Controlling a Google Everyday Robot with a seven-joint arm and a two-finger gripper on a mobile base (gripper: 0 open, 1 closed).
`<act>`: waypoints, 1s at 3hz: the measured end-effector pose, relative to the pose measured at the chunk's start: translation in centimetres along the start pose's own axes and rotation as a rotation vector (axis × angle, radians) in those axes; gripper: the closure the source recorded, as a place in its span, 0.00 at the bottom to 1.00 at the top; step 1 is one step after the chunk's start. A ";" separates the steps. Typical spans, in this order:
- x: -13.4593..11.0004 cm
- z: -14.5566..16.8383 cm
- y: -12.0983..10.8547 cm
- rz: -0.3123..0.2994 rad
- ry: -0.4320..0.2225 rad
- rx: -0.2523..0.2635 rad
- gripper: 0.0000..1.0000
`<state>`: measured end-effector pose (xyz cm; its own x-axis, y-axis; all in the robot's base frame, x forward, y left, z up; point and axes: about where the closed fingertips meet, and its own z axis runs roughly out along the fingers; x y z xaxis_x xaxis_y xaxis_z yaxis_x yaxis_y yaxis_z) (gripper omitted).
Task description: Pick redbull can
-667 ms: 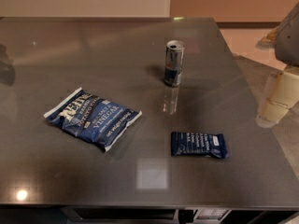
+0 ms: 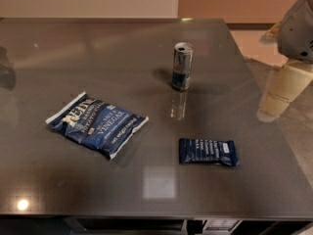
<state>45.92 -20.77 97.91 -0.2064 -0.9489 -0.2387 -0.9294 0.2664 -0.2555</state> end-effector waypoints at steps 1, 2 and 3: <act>-1.5 1.4 -2.4 0.005 -0.057 0.001 0.00; -3.7 3.3 -5.5 0.017 -0.133 -0.001 0.00; -6.4 5.4 -8.5 0.044 -0.223 -0.022 0.00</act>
Offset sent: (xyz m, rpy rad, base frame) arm 0.1177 0.0435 -0.0140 0.2237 -0.0463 0.0265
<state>56.78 -16.03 96.51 -0.1767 -0.8748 -0.4511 -0.9277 0.3012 -0.2206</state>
